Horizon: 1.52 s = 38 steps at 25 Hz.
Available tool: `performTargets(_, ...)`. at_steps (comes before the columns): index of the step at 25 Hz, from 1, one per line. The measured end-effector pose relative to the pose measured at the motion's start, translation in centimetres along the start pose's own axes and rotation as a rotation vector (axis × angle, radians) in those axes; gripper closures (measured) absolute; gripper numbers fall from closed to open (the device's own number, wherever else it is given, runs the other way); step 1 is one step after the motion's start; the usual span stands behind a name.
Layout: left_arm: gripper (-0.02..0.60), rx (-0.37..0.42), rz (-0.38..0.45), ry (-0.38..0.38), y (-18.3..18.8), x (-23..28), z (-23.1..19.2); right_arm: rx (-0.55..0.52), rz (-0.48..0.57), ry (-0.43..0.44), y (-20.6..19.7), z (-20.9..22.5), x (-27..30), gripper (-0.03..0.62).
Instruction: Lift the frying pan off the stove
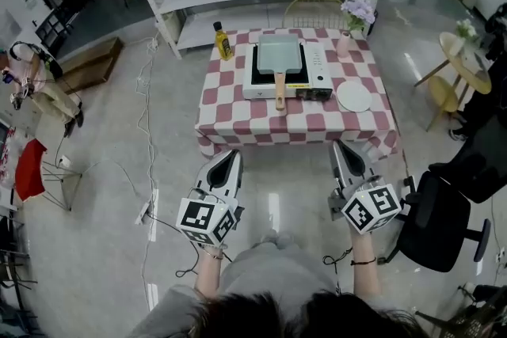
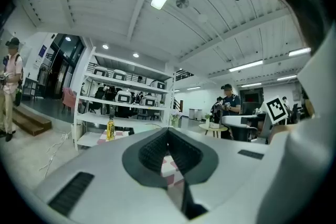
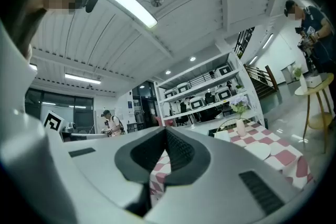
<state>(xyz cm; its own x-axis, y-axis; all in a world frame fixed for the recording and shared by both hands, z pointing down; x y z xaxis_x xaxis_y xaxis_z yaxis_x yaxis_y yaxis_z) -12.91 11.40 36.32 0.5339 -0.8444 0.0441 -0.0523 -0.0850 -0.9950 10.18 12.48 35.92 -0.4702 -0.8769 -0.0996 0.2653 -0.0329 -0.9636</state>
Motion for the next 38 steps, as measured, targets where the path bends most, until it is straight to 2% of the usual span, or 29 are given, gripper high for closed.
performTargets(12,0.555,-0.006,-0.008,0.008,-0.2,0.6,1.6,0.026,0.016,0.011,0.3,1.2,-0.5,0.572)
performTargets(19,0.555,-0.009,-0.025,0.015,-0.6,1.4,1.2,0.027,0.006,0.064,0.1,1.0,1.1,0.572)
performTargets(25,0.555,-0.017,-0.022,0.023,-0.7,2.7,-0.5,-0.001,-0.017,0.079,-0.4,1.4,3.1,0.572)
performTargets(38,0.555,-0.056,-0.02,0.008,-0.9,9.3,-5.4,0.028,-0.034,0.012,-1.2,5.8,9.2,0.572)
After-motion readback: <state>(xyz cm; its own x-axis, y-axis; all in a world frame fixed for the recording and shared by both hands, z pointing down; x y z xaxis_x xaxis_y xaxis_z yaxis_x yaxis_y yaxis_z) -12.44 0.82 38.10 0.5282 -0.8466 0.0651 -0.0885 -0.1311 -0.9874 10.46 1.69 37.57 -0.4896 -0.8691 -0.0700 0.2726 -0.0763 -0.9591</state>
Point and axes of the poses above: the fingertips, and each gripper's own axes: x forward along the fingers, z to its right, y out of its top, the point moved 2 cm from there along -x, backward along the fingers, and after that the axes turned 3 degrees about y, right-handed, at the moved point
